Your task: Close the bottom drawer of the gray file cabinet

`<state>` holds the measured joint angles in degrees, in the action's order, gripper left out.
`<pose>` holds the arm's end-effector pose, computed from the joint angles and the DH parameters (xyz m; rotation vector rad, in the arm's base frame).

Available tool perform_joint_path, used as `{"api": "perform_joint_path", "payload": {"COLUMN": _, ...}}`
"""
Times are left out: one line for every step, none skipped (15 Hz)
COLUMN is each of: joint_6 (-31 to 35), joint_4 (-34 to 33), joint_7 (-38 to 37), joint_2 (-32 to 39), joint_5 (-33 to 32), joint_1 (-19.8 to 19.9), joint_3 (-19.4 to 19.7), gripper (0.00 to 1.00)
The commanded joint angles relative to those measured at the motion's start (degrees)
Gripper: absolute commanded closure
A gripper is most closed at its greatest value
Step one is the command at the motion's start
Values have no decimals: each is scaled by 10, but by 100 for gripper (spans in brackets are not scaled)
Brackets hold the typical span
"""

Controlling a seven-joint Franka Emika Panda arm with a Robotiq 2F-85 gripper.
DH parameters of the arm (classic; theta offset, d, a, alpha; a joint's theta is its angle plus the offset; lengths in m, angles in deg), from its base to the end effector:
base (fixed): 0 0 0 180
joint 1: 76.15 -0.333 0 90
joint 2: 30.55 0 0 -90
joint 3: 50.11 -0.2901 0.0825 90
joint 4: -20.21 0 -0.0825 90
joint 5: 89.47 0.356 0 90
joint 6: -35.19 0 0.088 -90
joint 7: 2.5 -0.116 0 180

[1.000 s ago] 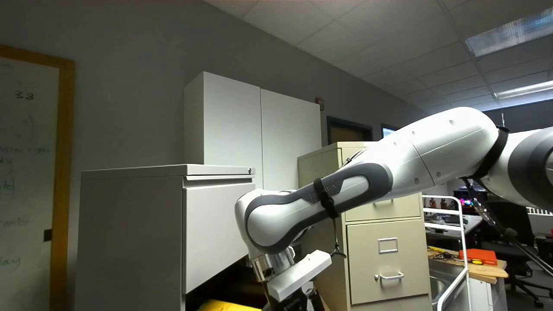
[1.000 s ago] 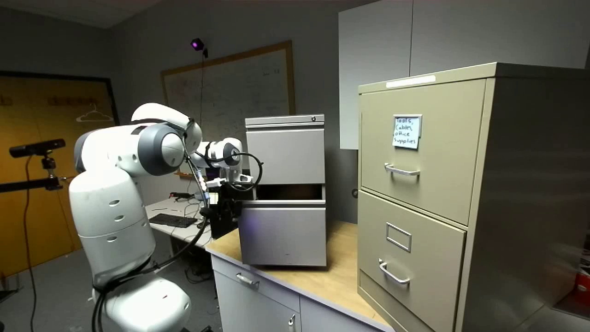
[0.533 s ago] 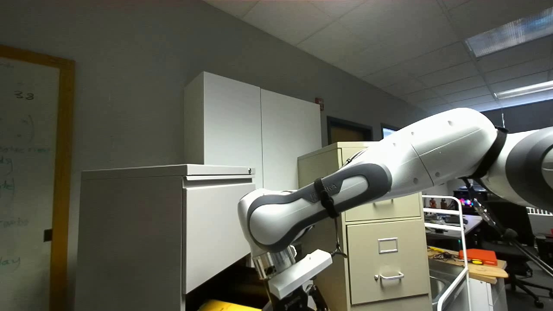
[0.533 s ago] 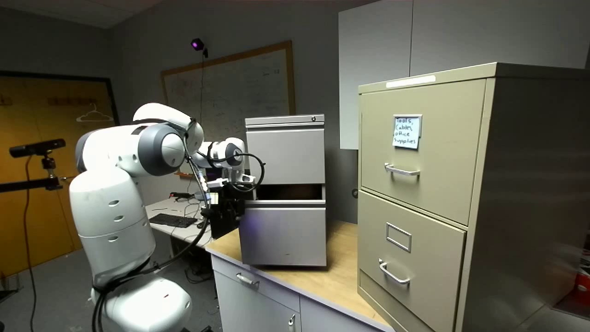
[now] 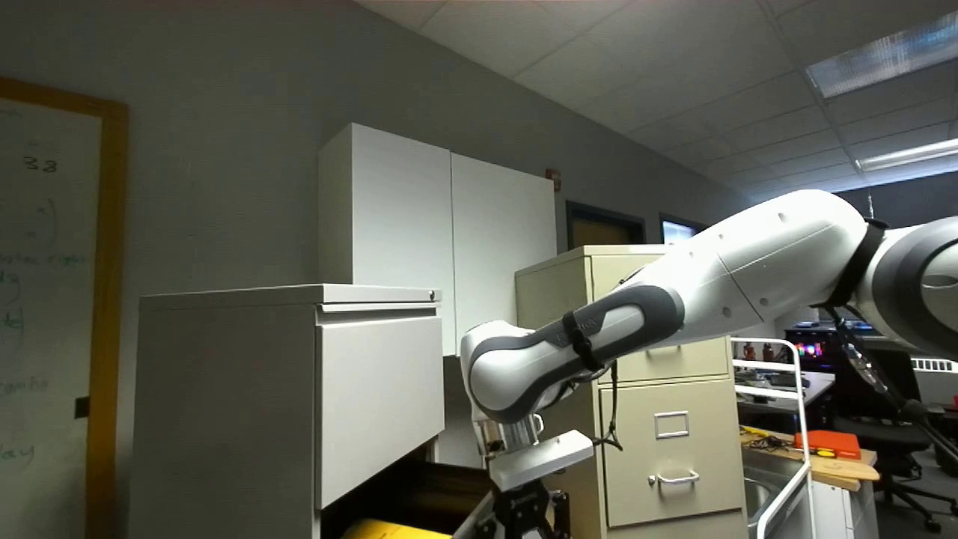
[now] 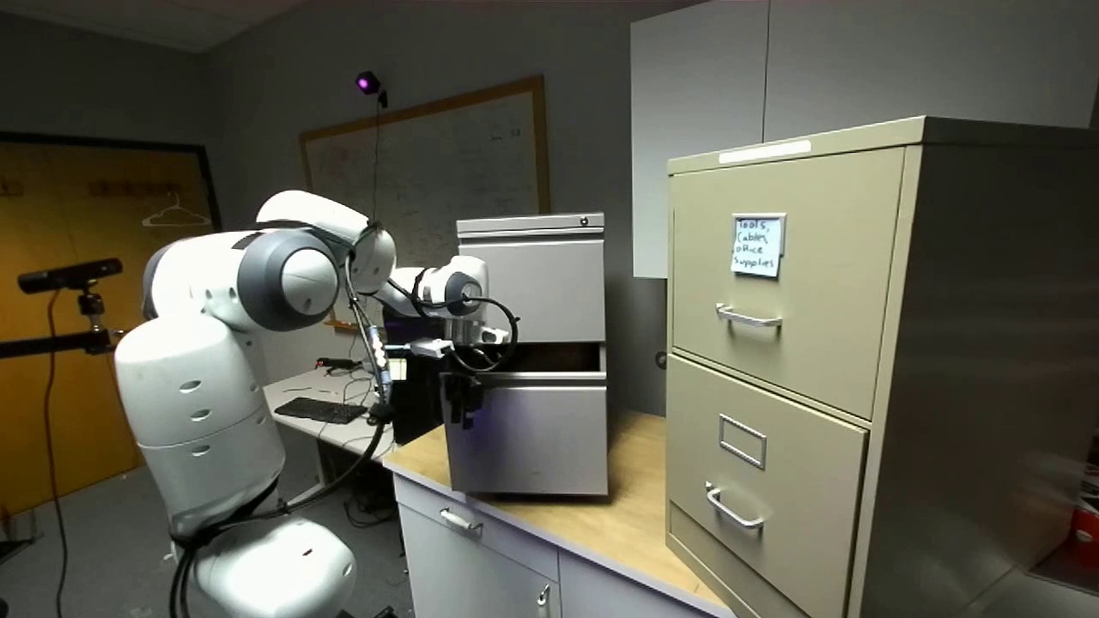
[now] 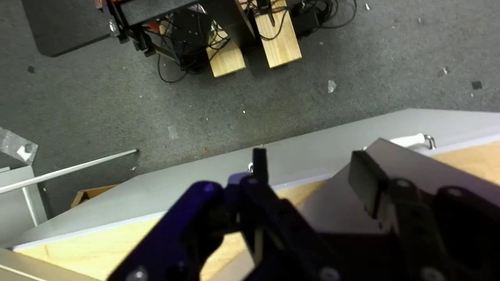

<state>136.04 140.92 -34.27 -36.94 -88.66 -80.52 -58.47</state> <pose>0.4547 0.1052 0.4252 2.9884 -0.5121 -0.3316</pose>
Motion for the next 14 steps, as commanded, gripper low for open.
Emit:
{"api": "perform_joint_path", "payload": {"joint_6": 98, "joint_4": 65, "joint_7": 3, "joint_2": -49, "joint_5": 40, "joint_1": 22, "joint_3": 33, "gripper": 73}}
{"api": "perform_joint_path", "payload": {"joint_6": 128, "joint_4": 84, "joint_7": 6, "joint_2": -58, "joint_5": 53, "joint_1": 30, "joint_3": 43, "gripper": 80}}
{"api": "perform_joint_path", "payload": {"joint_6": 159, "joint_4": 102, "joint_7": 10, "joint_2": -67, "joint_5": 69, "joint_1": 37, "joint_3": 53, "gripper": 89}}
{"api": "perform_joint_path", "payload": {"joint_6": 190, "joint_4": 120, "joint_7": 13, "joint_2": -75, "joint_5": 85, "joint_1": 44, "joint_3": 61, "gripper": 94}}
{"api": "perform_joint_path", "payload": {"joint_6": 219, "joint_4": 139, "joint_7": 19, "joint_2": -81, "joint_5": 105, "joint_1": 51, "joint_3": 71, "gripper": 96}}
{"api": "perform_joint_path", "payload": {"joint_6": 248, "joint_4": 157, "joint_7": 25, "joint_2": -87, "joint_5": 128, "joint_1": 57, "joint_3": 80, "gripper": 98}}
{"api": "perform_joint_path", "payload": {"joint_6": 276, "joint_4": 176, "joint_7": 34, "joint_2": -93, "joint_5": 155, "joint_1": 62, "joint_3": 89, "gripper": 100}}
{"api": "perform_joint_path", "payload": {"joint_6": 303, "joint_4": 193, "joint_7": 47, "joint_2": -95, "joint_5": 184, "joint_1": 67, "joint_3": 100, "gripper": 98}}
{"api": "perform_joint_path", "payload": {"joint_6": 328, "joint_4": 209, "joint_7": 63, "joint_2": -97, "joint_5": 218, "joint_1": 70, "joint_3": 111, "gripper": 97}}
{"api": "perform_joint_path", "payload": {"joint_6": 348, "joint_4": 221, "joint_7": 82, "joint_2": -97, "joint_5": 254, "joint_1": 71, "joint_3": 122, "gripper": 97}}
{"api": "perform_joint_path", "payload": {"joint_6": 363, "joint_4": 228, "joint_7": 105, "joint_2": -94, "joint_5": 294, "joint_1": 72, "joint_3": 136, "gripper": 96}}
{"api": "perform_joint_path", "payload": {"joint_6": 376, "joint_4": 232, "joint_7": 128, "joint_2": -90, "joint_5": 336, "joint_1": 70, "joint_3": 147, "gripper": 97}}
{"api": "perform_joint_path", "payload": {"joint_6": 384, "joint_4": 231, "joint_7": 151, "joint_2": -86, "joint_5": 379, "joint_1": 67, "joint_3": 158, "gripper": 96}}
{"api": "perform_joint_path", "payload": {"joint_6": 387, "joint_4": 226, "joint_7": 174, "joint_2": -82, "joint_5": 422, "joint_1": 65, "joint_3": 167, "gripper": 97}}
